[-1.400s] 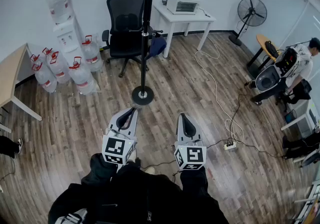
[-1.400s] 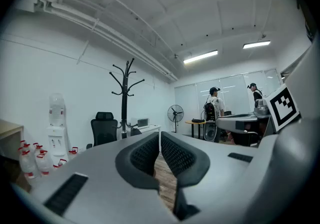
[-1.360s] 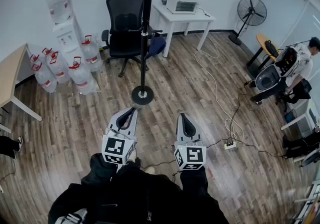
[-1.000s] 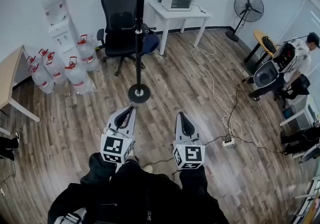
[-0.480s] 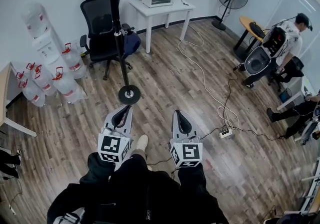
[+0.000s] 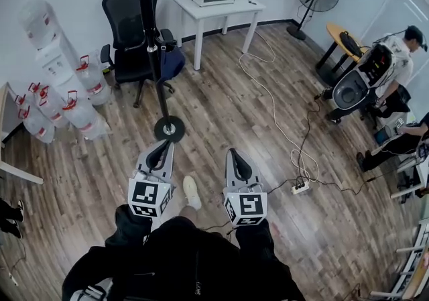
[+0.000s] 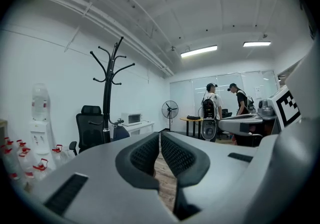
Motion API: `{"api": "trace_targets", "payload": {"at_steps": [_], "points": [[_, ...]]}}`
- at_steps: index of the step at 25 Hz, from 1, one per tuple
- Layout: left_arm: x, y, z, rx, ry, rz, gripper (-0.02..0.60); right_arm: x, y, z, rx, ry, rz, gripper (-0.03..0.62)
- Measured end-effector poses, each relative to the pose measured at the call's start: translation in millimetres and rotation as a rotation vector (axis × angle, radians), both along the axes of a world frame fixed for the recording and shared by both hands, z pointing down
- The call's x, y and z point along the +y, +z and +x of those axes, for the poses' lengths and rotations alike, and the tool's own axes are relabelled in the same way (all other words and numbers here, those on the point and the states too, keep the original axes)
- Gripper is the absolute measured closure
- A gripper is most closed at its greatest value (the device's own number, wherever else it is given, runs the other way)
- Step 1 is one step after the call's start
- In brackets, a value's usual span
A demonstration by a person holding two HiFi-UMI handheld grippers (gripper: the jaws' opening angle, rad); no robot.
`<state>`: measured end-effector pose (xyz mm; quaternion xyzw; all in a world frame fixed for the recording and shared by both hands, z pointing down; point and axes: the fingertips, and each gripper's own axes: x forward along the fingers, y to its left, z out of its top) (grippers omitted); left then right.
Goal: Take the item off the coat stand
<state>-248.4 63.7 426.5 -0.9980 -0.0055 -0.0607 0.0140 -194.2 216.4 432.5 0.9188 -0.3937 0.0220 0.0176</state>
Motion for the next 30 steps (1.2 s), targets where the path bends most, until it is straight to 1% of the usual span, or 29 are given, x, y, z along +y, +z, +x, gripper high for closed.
{"api": "trace_targets", "payload": {"at_steps": [3,11,16,22,27,30], "points": [[-21,4,39,-0.009,-0.006,-0.012,0.549,-24,0,42,-0.008,-0.013,-0.007,0.579],[-84,4,160,-0.03,-0.028,-0.032,0.549,-101,-2,161,-0.025,-0.068,-0.023,0.579],[-119,15,218,-0.053,-0.054,-0.048,0.549,-140,5,226,-0.041,-0.097,-0.034,0.579],[-152,22,267,-0.069,-0.08,-0.055,0.549,-178,15,280,-0.066,-0.127,-0.033,0.579],[-175,26,295,-0.075,-0.095,-0.056,0.549,-202,19,309,-0.072,-0.142,-0.037,0.579],[-188,27,305,-0.071,-0.107,-0.06,0.548,-214,21,321,-0.073,-0.152,-0.043,0.579]]}}
